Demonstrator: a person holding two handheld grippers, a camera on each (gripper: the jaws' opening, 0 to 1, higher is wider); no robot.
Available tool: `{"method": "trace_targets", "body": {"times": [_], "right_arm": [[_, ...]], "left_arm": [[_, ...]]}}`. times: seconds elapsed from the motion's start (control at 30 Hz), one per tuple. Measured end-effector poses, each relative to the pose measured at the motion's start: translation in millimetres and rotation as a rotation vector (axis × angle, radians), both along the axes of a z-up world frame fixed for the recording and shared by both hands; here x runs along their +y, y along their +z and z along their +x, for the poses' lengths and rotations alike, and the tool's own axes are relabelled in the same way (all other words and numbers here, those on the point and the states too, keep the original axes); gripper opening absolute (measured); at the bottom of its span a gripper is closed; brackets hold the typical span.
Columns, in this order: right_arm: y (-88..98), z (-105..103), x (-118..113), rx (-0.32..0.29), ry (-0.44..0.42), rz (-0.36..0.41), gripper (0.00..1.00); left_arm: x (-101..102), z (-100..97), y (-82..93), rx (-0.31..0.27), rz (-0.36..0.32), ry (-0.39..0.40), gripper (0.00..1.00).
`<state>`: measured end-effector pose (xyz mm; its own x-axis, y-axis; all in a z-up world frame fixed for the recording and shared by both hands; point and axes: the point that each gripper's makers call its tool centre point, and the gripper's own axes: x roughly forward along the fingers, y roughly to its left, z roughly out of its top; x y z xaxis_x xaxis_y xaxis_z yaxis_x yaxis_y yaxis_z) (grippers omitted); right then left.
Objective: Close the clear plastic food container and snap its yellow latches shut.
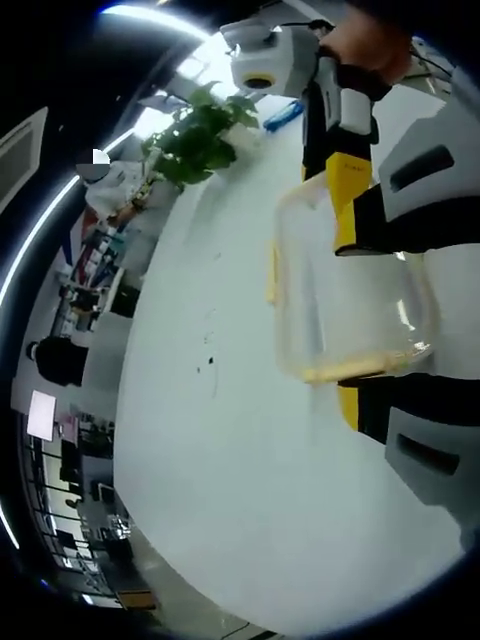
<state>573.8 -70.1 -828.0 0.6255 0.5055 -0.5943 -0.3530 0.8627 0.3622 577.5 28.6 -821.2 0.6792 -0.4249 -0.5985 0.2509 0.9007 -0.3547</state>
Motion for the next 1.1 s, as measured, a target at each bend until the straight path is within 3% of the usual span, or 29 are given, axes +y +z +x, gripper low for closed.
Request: {"method": "trace_targets", "body": {"times": [0.4,0.73,0.9,0.97,1.03,1.1], "right_arm": [[0.6,27,3,-0.017,-0.006,0.005,0.54],[1.4,28,3,-0.029,-0.013,0.022,0.56],[1.6,26,5,-0.026,-0.013,0.022,0.57],[7.8,29,2,-0.058,-0.030,0.032,0.60],[11.4,32,-1,-0.072,-0.051,0.044,0.68],[11.3,33,-1,-0.076,-0.054,0.045,0.76]], "left_arm": [[3,29.4,0.4,-0.010,0.012,-0.015,0.48],[1,30.0,-0.8,-0.020,0.008,-0.017,0.54],[10,29.5,1.3,-0.012,0.009,-0.026,0.47],[17,30.1,5.5,-0.024,0.017,-0.014,0.45],[21,33.4,9.5,-0.037,-0.011,0.002,0.50],[25,36.6,12.8,-0.054,-0.030,0.016,0.65]]}}
